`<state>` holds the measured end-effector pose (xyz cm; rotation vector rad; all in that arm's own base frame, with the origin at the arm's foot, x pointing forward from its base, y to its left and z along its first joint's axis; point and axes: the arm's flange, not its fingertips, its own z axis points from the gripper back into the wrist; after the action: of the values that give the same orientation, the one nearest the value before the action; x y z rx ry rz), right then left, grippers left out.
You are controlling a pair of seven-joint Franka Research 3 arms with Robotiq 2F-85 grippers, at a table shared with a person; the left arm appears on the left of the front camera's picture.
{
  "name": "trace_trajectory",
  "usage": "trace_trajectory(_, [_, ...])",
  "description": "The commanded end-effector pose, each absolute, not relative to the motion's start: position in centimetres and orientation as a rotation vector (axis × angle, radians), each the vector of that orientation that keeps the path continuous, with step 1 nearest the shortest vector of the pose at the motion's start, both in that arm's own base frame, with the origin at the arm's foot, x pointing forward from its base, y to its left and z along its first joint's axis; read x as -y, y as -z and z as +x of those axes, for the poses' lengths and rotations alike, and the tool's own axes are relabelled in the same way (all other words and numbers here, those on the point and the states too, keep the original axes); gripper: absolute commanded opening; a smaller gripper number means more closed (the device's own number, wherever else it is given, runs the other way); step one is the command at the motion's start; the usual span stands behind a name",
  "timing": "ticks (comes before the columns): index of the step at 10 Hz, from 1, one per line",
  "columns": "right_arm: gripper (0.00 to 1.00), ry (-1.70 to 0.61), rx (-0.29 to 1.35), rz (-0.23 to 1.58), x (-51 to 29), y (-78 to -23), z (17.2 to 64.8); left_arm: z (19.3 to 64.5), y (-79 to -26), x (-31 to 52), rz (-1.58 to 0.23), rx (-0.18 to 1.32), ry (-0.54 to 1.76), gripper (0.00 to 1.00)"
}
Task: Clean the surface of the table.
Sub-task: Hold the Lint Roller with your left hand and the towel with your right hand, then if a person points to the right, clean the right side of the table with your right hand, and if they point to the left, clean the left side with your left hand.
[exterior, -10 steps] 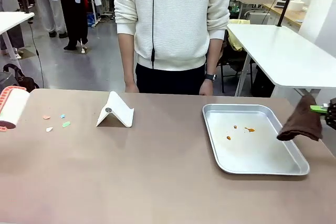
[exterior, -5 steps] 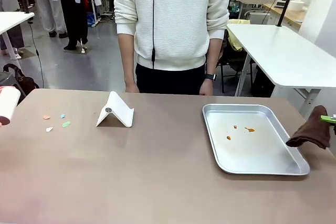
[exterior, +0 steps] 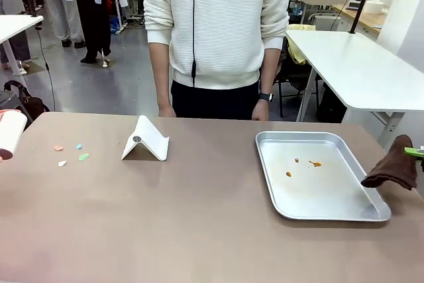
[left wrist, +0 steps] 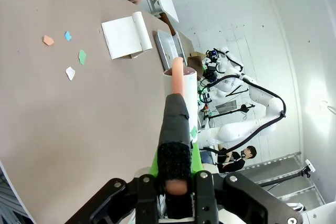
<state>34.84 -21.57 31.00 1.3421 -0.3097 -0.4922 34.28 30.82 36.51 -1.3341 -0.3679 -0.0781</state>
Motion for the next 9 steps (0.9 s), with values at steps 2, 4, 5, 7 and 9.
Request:
trace_trajectory(2, [0.00,0.496,0.307,1.341,21.70,-31.53,34.74,33.98,-36.86,-30.69,-1.326,0.374,0.099,0.00])
trace_trajectory(4, [0.00,0.496,0.307,1.341,21.70,-31.53,34.74,33.98,-36.86,-30.69,-1.326,0.374,0.099,0.00])
trace_trajectory(5, [0.00,0.496,0.307,1.341,21.70,-31.53,34.74,33.98,-36.86,-30.69,-1.326,0.374,0.099,0.00])
trace_trajectory(7, [0.00,0.496,0.307,1.341,21.70,-31.53,34.74,33.98,-36.86,-30.69,-1.326,0.374,0.099,0.00])
trace_trajectory(9, [0.00,0.496,0.307,1.341,21.70,-31.53,34.74,33.98,-36.86,-30.69,-1.326,0.374,0.099,0.00])
